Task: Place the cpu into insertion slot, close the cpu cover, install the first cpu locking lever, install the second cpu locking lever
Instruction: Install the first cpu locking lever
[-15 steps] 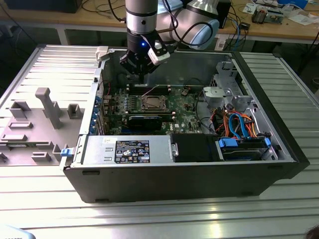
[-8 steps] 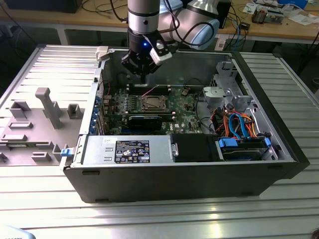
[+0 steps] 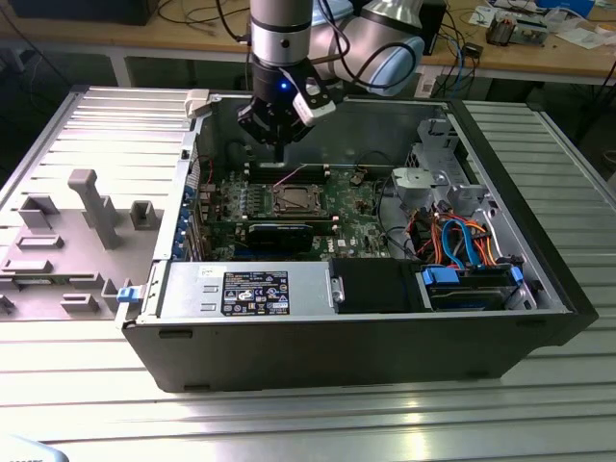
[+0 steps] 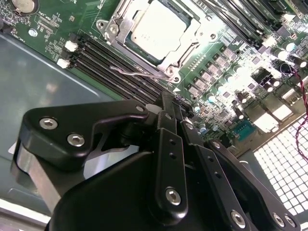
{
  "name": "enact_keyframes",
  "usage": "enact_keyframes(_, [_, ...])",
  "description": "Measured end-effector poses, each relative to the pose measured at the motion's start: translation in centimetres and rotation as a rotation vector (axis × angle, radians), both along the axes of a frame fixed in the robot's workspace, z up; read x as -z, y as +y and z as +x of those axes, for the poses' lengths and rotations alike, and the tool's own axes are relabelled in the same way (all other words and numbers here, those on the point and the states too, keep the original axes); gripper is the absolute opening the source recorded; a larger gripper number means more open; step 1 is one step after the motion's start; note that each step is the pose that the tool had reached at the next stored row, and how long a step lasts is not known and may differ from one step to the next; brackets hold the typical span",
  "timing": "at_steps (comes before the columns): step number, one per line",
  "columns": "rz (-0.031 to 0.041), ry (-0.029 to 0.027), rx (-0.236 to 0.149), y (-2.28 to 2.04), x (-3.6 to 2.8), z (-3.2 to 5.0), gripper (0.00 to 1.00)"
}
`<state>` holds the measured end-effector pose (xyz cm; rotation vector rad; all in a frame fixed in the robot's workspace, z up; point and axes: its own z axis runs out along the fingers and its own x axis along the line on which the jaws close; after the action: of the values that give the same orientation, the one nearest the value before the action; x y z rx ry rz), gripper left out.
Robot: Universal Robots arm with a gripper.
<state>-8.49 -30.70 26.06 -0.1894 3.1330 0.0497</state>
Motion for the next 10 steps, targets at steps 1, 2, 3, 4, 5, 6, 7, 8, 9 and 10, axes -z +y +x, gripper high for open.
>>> enact_keyframes(1, [0.0000, 0.0000, 0.000, 0.00, 0.00, 0.05, 0.11])
enact_keyframes(2, [0.0000, 0.0000, 0.000, 0.00, 0.00, 0.16, 0.11])
enact_keyframes(3, [-0.0001, 0.0000, 0.000, 0.00, 0.00, 0.24, 0.11])
enact_keyframes(4, [0.0000, 0.0000, 0.000, 0.00, 0.00, 0.32, 0.11])
enact_keyframes(5, [0.0001, -0.0001, 0.000, 0.00, 0.01, 0.34, 0.11])
enact_keyframes(6, [0.0000, 0.0000, 0.000, 0.01, 0.06, 0.35, 0.11])
enact_keyframes(7, [0.0001, -0.0001, 0.000, 0.00, 0.11, 0.36, 0.11])
enact_keyframes(8, [0.0000, 0.0000, 0.000, 0.00, 0.14, 0.36, 0.11])
enact_keyframes(9, [0.0000, 0.0000, 0.000, 0.00, 0.18, 0.36, 0.11])
enact_keyframes(10, [0.0000, 0.0000, 0.000, 0.00, 0.22, 0.36, 0.11])
